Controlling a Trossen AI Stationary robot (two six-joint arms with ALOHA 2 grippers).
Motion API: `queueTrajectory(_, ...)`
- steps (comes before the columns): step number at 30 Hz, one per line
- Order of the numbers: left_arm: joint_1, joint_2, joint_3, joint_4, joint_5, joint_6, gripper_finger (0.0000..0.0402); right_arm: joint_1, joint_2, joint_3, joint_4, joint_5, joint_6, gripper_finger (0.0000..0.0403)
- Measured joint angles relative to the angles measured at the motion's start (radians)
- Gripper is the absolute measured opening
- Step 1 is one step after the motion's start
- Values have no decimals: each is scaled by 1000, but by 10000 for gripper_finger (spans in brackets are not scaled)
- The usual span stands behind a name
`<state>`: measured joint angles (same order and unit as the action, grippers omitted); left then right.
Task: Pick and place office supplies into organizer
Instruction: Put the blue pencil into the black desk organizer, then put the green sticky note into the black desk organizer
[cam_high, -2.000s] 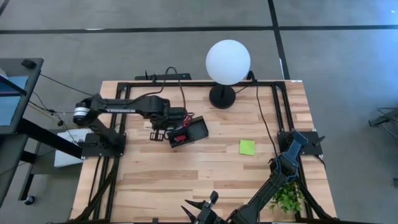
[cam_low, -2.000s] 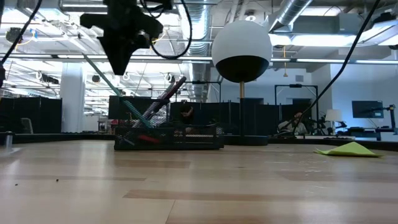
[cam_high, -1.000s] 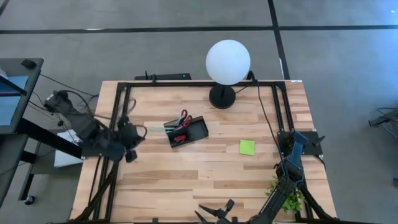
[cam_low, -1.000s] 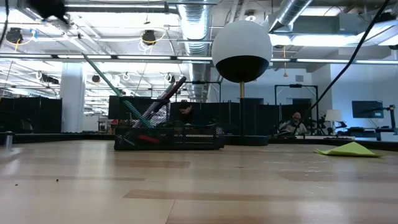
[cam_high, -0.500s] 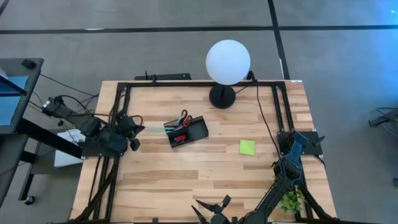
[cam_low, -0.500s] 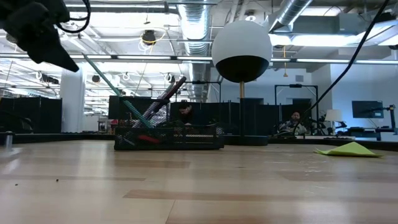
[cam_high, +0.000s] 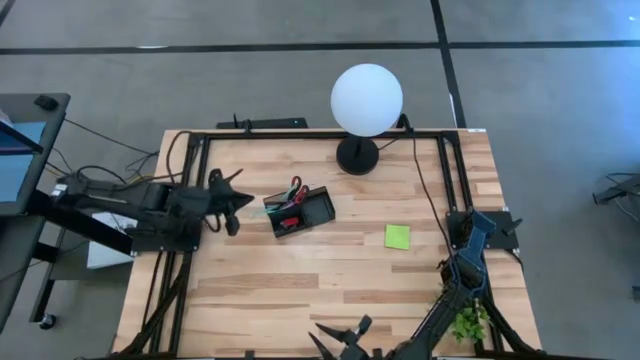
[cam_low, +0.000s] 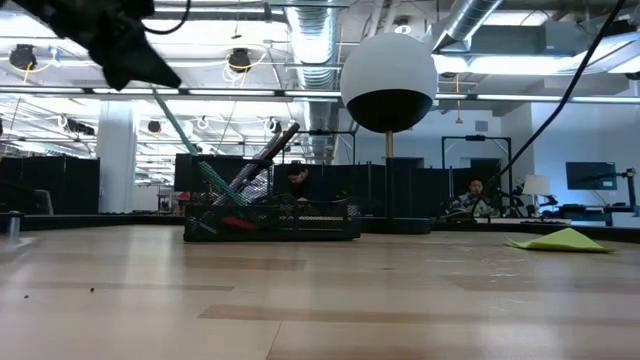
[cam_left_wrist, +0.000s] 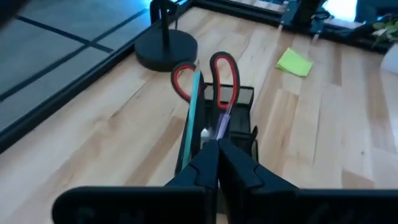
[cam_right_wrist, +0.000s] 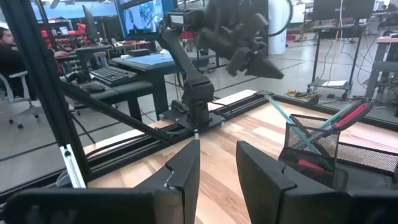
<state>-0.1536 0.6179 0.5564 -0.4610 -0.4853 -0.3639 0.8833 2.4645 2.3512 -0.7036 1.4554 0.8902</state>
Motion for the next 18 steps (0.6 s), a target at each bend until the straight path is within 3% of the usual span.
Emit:
queueTrajectory(3, 81, 34, 0, 29, 73, 28, 0, 3, 0, 0, 0, -14, 0, 98)
queueTrajectory(7, 163, 73, 0, 14, 79, 64, 0, 7, 0, 0, 1, -18, 0, 98)
queueTrajectory(11, 182, 59, 14, 34, 91, 121, 0, 23, 0, 0, 0, -16, 0, 98)
queueTrajectory(14, 180, 17, 68, 63, 157, 149, 0, 44, 0, 0, -48, 25, 4, 98)
queueTrajectory(18, 169, -44, 135, 94, 286, 204, 0, 55, 0, 0, -208, 60, 206, 97)
